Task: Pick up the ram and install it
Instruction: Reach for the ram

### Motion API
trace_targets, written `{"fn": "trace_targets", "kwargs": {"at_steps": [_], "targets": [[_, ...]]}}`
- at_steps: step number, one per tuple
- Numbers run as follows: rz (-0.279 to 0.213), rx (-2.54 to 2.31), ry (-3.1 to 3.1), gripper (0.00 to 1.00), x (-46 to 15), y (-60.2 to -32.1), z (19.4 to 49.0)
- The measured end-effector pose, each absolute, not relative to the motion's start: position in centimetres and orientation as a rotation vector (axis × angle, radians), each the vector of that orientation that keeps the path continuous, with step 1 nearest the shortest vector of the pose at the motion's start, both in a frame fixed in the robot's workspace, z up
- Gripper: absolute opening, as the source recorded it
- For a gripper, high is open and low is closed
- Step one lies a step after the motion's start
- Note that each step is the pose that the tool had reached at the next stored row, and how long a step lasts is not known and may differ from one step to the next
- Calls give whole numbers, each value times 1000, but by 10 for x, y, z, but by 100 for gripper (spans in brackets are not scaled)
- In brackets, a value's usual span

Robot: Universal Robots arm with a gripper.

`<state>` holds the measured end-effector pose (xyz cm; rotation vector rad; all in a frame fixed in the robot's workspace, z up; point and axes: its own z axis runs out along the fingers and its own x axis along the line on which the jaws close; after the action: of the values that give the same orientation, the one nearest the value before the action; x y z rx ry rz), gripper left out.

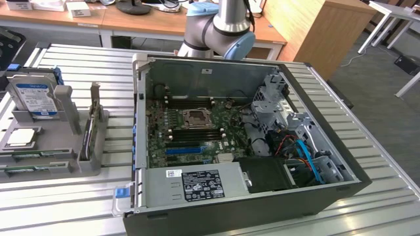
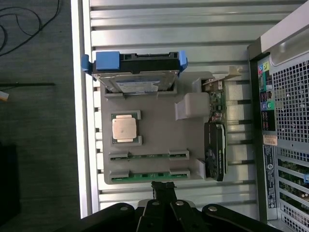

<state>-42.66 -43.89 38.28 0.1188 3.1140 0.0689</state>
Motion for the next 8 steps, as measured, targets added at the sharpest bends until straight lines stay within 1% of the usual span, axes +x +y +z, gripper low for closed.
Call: {"fn": "trace_targets", "kwargs": {"at_steps": [8], "targets": [[69,119,3115,11,-417,-441,383]]}}
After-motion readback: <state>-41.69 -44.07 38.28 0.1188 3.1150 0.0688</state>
